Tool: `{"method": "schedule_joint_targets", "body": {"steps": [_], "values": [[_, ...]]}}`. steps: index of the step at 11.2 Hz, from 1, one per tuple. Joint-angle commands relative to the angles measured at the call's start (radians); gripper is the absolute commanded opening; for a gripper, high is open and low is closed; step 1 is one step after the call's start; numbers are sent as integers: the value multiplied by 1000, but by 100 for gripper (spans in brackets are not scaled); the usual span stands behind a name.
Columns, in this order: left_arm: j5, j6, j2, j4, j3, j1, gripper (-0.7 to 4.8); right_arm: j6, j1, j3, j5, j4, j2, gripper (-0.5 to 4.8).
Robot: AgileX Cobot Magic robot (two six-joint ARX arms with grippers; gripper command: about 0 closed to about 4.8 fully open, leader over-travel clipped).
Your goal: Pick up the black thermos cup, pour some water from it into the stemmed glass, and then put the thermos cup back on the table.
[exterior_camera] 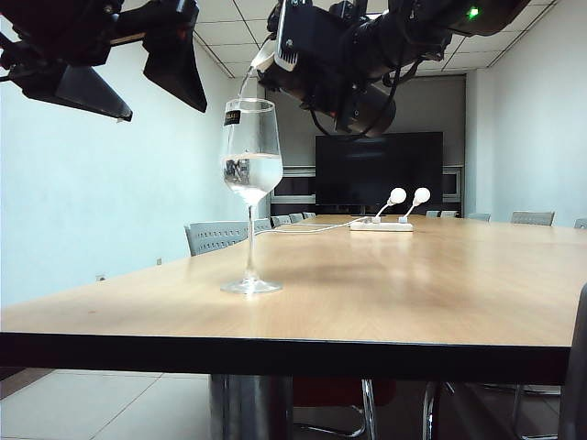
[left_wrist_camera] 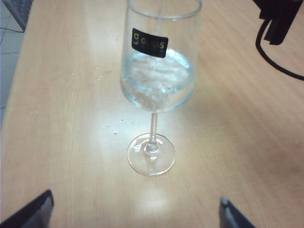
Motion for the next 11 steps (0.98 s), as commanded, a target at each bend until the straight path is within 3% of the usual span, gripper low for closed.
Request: {"method": "schedule_joint_targets", "body": {"steps": [1,2,3,6,7,11], "values": [[3,0,-2,6,6,0,458,116,0,14,8,93,-20,165],[3,0,-2,6,6,0,458,146,0,14,11,94,-20,165],[3,0,-2,6,6,0,458,296,0,14,12,98,-21,165],[3,0,-2,6,6,0,458,495,0,14,69,126,-21,165],[3,0,-2,7,6,0,458,617,0,14,107,144,-21,166],[3,0,-2,6,6,0,458,795,0,14,228,179,-27,166]]}}
